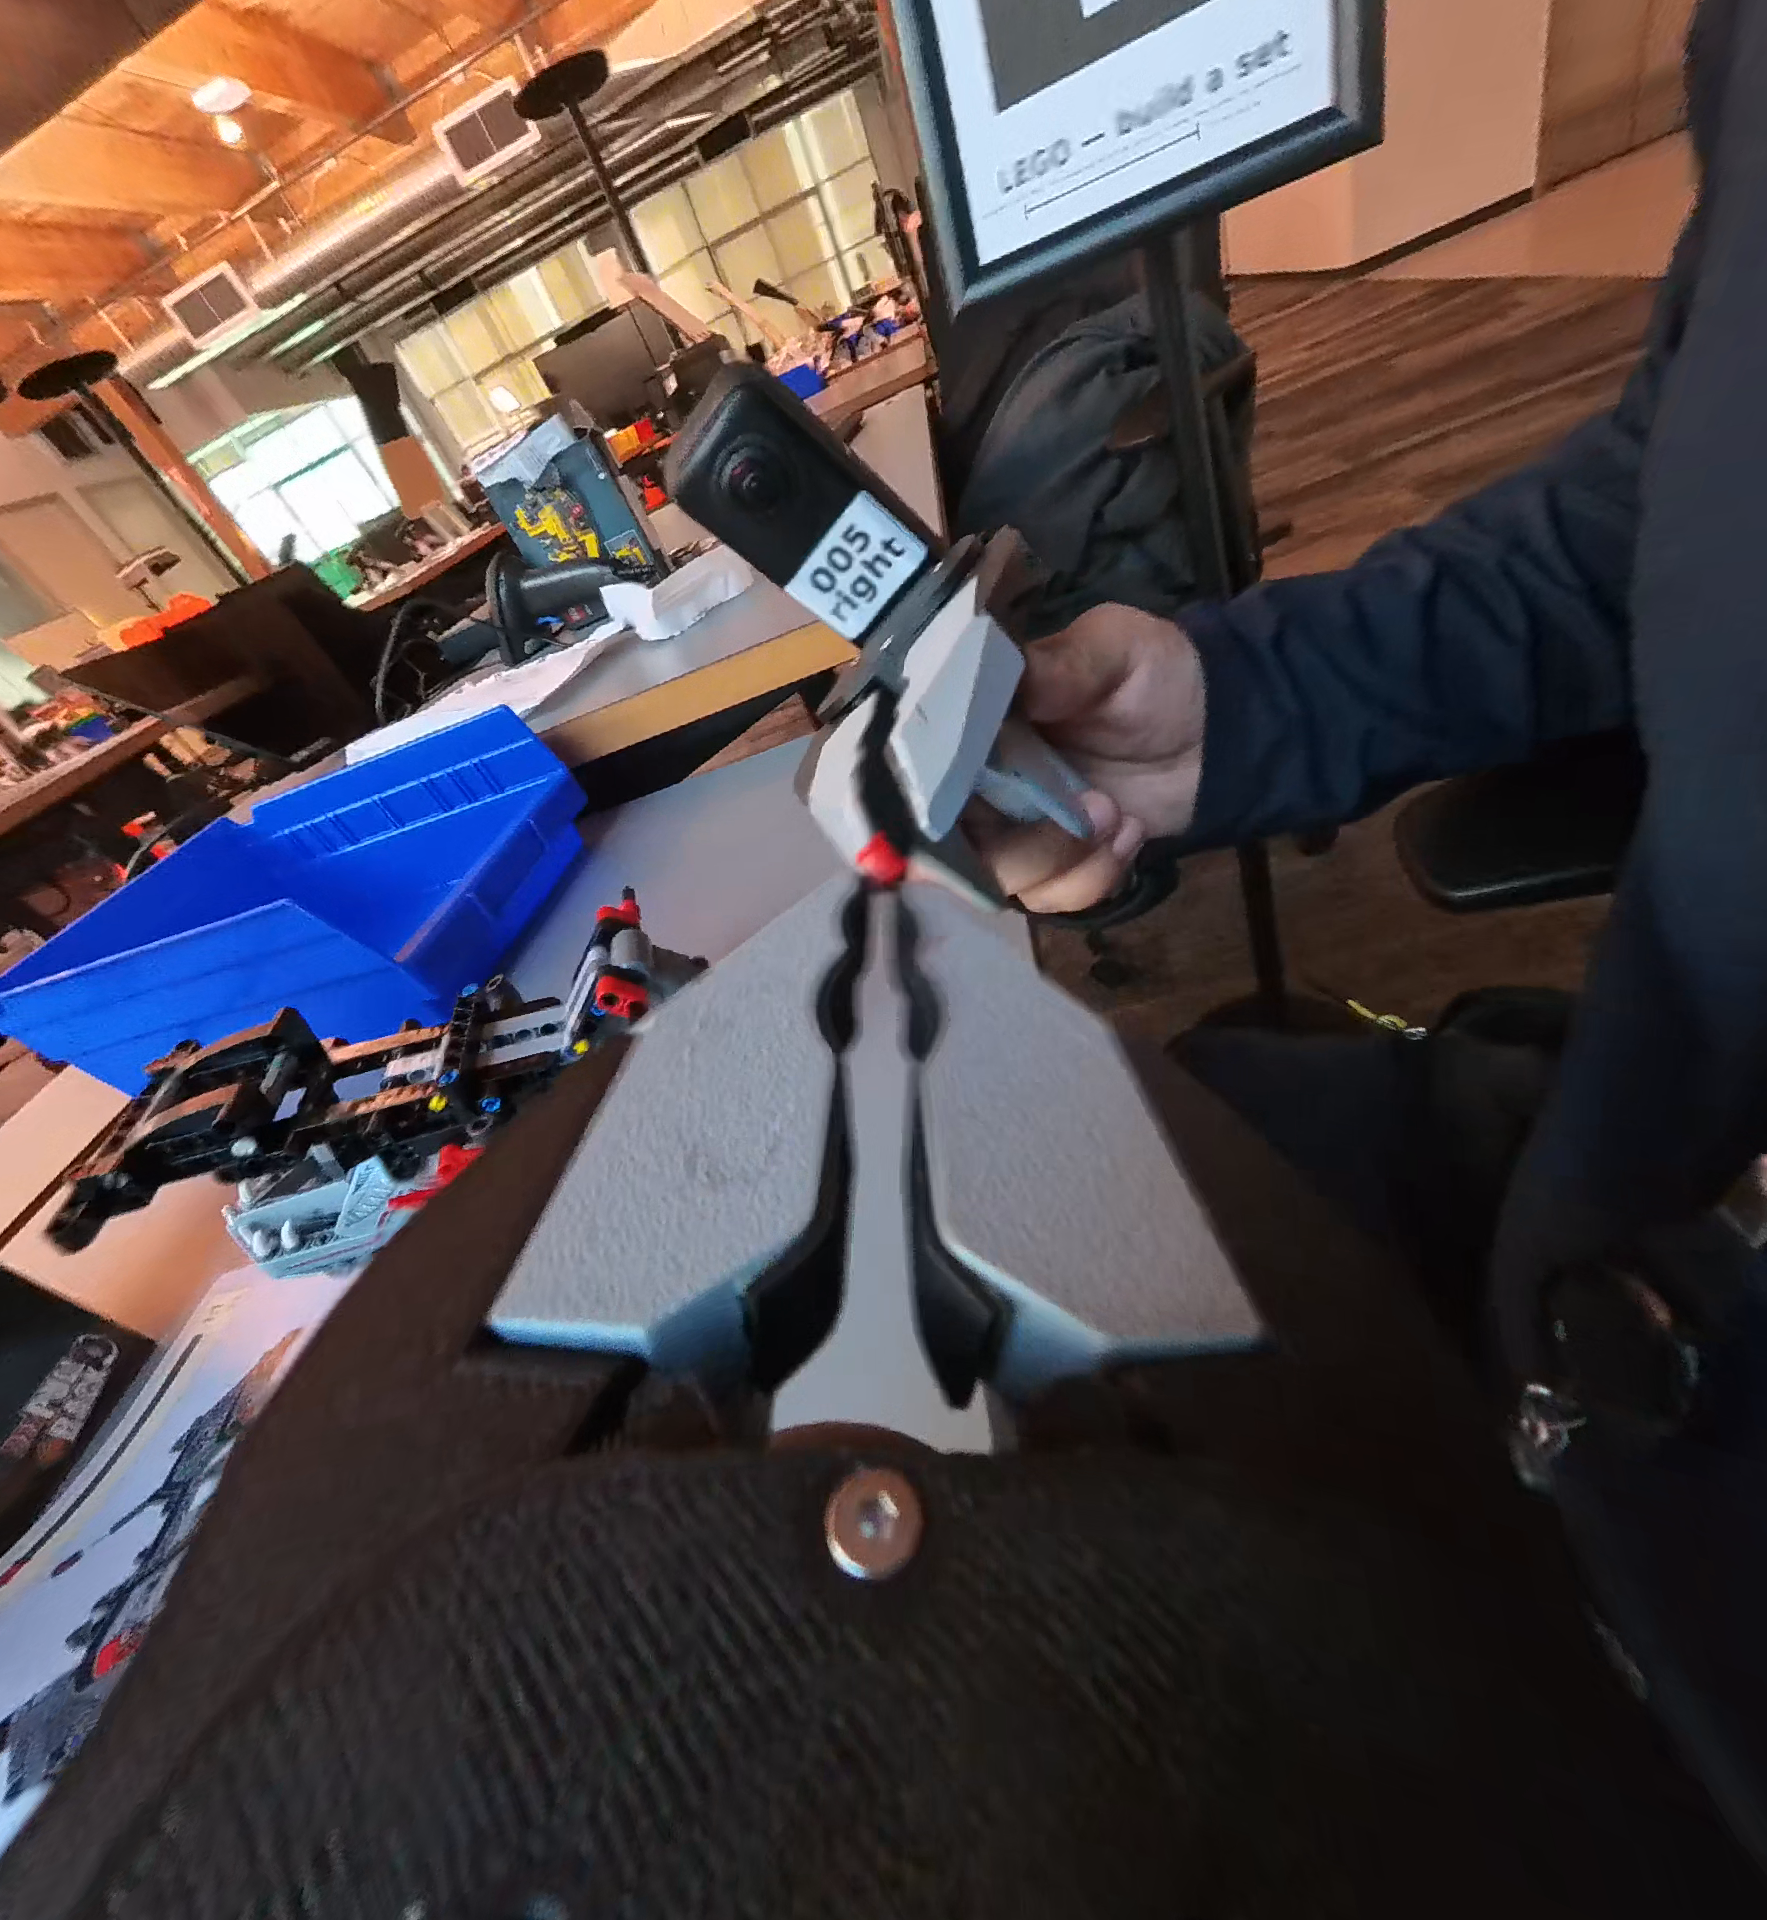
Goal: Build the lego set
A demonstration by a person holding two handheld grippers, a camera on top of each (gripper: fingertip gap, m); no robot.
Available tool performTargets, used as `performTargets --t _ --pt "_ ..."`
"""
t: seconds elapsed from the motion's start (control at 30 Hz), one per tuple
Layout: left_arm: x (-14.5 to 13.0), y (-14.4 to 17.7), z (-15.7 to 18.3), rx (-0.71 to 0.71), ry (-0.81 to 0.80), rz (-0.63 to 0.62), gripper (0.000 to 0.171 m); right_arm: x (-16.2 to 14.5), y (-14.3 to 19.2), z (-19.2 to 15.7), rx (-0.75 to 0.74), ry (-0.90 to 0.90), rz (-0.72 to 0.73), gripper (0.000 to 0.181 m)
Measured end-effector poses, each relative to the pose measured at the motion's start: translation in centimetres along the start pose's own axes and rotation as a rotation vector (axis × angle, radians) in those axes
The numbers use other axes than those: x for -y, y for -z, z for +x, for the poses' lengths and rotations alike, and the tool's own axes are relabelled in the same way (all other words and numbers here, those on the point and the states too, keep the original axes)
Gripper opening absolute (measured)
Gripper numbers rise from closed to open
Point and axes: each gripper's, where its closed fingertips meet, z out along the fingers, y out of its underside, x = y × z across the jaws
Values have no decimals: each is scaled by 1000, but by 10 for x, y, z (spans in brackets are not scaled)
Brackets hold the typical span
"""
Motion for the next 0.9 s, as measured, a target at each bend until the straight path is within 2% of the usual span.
performTargets --t 0.07,0.17,0.23,0.27,0.3,0.33,0.37,0.47,0.53,0.67,0.73,0.8,0.9 --pt "-3 2 -9 31 14 -8 0 0 4 5 -29 -9 -23 5" --pt "-6 5 -18 29 147 16 0 10 18 14 -125 71 -56 0" --pt "-10 4 -26 57 221 35 0 8 21 33 -216 58 -89 0" --pt "-20 3 -33 96 259 2 0 -4 20 50 -272 7 -128 0" --pt "-43 2 -43 154 283 -95 0 -16 19 63 -300 -32 -160 0" --pt "-66 5 -55 214 276 -196 0 -24 20 72 -347 -24 -168 0" --pt "-75 13 -68 267 272 -242 0 -25 21 78 -396 14 -163 0" --pt "-100 32 -110 409 425 -298 0 -22 16 71 -453 89 -151 0" --pt "-104 49 -120 455 403 -315 0 -31 13 50 -417 159 -211 0" --pt "-84 95 -77 339 275 -312 0 -56 15 14 -313 295 -315 0" --pt "-74 123 -51 322 220 -314 0 -74 18 7 -268 286 -376 9" --pt "-65 143 -19 296 236 -302 0 -89 24 2 -255 290 -415 11" --pt "-66 176 18 395 329 -308 0 -101 34 -3 -290 297 -414 8"
